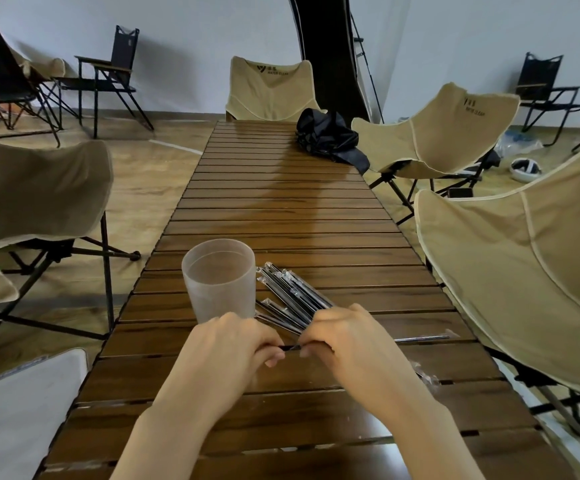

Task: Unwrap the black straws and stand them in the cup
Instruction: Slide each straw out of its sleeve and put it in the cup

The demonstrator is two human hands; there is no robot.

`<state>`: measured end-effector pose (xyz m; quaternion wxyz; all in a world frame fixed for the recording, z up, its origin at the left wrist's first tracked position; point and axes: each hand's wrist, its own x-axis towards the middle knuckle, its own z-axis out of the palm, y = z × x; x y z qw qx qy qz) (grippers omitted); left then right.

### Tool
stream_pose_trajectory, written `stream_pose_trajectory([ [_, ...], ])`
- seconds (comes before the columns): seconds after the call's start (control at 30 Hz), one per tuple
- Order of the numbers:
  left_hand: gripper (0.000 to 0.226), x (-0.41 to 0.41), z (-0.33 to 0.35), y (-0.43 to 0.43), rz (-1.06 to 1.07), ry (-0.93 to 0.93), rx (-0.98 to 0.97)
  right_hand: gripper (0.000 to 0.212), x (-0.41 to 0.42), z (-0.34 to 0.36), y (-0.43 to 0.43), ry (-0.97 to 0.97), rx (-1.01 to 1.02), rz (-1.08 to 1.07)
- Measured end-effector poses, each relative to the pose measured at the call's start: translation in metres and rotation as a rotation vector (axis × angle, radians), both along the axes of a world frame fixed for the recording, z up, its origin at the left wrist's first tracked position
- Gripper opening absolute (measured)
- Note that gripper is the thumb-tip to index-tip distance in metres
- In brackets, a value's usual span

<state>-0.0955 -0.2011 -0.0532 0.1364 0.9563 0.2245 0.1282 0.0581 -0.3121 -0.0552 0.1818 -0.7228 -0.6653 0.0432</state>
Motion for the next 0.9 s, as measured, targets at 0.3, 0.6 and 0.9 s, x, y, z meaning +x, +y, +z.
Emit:
stream_pose_trajectory([
  [0.3,0.03,-0.005,0.009,-0.005,0.02,-0.089,0.064,0.014,0.013,0.004,-0.009,0.012,0.117,-0.051],
  [0.6,0.025,-0.007,0.009,-0.015,-0.019,-0.097,0.099,0.026,-0.005,0.006,-0.004,0.002,0.073,0.056],
  [0.9,0.023,-0.009,0.011,-0.009,-0.014,-0.077,0.064,0.009,0.007,0.002,-0.008,0.058,0.105,0.028],
])
